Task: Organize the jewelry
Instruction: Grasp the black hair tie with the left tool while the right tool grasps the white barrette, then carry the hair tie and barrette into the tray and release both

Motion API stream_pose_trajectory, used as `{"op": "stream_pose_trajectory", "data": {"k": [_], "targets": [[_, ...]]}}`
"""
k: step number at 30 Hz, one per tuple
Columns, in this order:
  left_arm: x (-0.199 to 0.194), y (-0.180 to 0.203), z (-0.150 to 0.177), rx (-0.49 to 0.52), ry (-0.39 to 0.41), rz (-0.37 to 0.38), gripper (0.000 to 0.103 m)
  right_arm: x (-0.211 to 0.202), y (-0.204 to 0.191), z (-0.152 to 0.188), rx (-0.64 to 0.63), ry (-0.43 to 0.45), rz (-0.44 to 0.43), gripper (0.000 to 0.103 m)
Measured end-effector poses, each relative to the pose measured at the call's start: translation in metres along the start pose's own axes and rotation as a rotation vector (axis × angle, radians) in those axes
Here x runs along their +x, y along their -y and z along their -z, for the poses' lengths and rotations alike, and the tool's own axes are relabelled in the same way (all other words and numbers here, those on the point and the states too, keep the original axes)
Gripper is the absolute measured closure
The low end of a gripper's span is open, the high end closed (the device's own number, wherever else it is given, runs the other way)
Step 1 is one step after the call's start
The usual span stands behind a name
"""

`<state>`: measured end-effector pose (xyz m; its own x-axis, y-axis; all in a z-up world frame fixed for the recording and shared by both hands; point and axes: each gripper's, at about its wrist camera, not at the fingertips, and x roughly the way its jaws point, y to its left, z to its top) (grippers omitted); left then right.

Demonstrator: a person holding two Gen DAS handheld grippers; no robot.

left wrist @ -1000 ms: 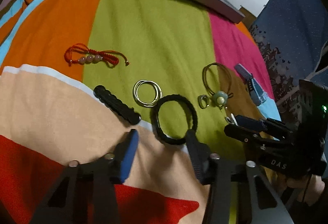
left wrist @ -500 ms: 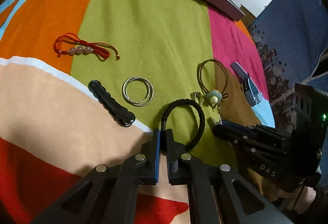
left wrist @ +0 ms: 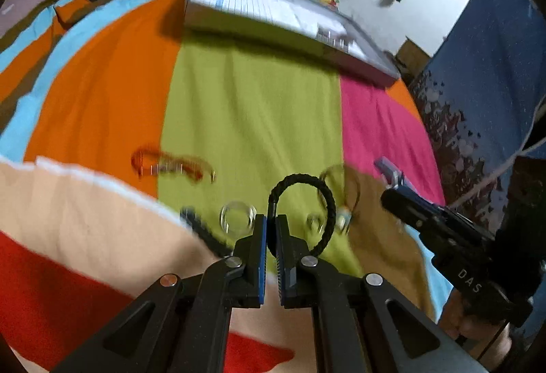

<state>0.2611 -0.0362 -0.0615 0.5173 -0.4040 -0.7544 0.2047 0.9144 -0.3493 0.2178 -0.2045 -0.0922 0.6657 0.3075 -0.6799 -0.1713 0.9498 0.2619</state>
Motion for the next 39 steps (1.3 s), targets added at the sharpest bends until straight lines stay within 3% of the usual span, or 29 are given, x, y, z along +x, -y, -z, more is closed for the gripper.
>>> {"op": "stream_pose_trajectory", "data": {"k": [8, 11, 14, 23, 29, 34, 38, 39], "targets": [[-0.002, 0.02, -0.102, -0.023, 0.207, -0.015, 0.098, -0.032, 0.013, -0.073, -0.102, 0.295, 0.057, 0.091], [0.015, 0.022, -0.141, -0.043, 0.275, -0.032, 0.098, -0.037, 0.029, -0.105, -0.101, 0.379, 0.073, 0.091], [0.041, 0.022, -0.167, -0.058, 0.284, -0.055, 0.098, -0.025, 0.051, -0.142, -0.06, 0.431, 0.095, 0.091], [0.105, 0.009, -0.19, -0.109, 0.172, -0.108, 0.098, 0.043, 0.097, -0.196, -0.029, 0.366, 0.131, 0.091], [0.107, 0.017, -0.184, -0.072, 0.205, -0.108, 0.097, 0.079, 0.121, -0.187, 0.04, 0.278, 0.123, 0.091], [0.105, 0.023, -0.183, -0.052, 0.218, -0.131, 0.095, 0.089, 0.119, -0.182, 0.03, 0.271, 0.131, 0.09], [0.1, 0.024, -0.183, -0.041, 0.225, -0.16, 0.085, 0.089, 0.118, -0.182, 0.025, 0.269, 0.152, 0.086], [0.097, 0.023, -0.182, -0.041, 0.233, -0.165, 0.078, 0.088, 0.119, -0.183, 0.028, 0.271, 0.152, 0.08]]}}
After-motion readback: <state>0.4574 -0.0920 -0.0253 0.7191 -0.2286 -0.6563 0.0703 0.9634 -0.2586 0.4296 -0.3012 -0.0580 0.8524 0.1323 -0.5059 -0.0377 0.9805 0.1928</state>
